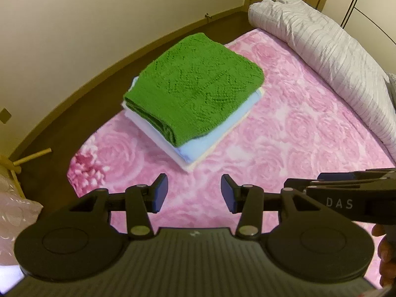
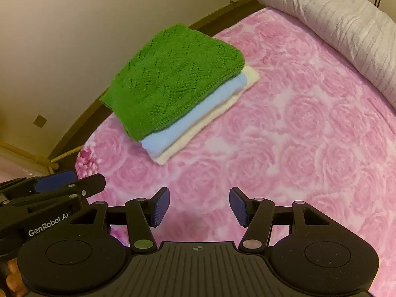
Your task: Fold clothes
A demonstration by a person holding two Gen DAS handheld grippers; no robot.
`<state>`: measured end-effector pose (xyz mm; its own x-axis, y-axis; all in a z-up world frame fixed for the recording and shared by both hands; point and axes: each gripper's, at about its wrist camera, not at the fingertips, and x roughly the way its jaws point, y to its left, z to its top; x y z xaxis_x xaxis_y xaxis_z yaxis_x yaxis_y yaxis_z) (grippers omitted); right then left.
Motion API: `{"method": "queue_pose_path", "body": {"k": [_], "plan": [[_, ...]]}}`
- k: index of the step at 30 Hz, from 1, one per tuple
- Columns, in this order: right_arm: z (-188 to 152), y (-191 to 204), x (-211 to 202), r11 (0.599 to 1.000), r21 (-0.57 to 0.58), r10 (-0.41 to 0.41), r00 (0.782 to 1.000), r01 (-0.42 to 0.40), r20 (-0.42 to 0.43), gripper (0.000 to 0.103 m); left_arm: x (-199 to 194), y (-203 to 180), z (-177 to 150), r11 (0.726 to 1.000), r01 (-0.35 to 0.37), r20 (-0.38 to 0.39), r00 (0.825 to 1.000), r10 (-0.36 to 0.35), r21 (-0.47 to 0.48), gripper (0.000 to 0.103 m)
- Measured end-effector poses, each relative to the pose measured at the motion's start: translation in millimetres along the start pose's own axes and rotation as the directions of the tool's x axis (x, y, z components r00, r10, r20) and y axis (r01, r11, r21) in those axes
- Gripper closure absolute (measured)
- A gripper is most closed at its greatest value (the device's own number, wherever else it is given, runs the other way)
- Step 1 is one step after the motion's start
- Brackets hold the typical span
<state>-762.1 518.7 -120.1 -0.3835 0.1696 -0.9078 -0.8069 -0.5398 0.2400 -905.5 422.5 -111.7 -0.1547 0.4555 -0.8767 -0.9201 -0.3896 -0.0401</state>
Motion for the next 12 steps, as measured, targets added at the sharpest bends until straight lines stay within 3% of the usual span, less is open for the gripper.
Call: {"method": "queue_pose_path", "body": {"k": [12], "plan": [[1.6,10.6,-0.1,1.0,-0.012,-0.004,1.0,0.004,0.009,0.046,-9.6,4.8,2.7,1.0,-0.025,0.064,0.998,0.025,-0.006,0.06]]}}
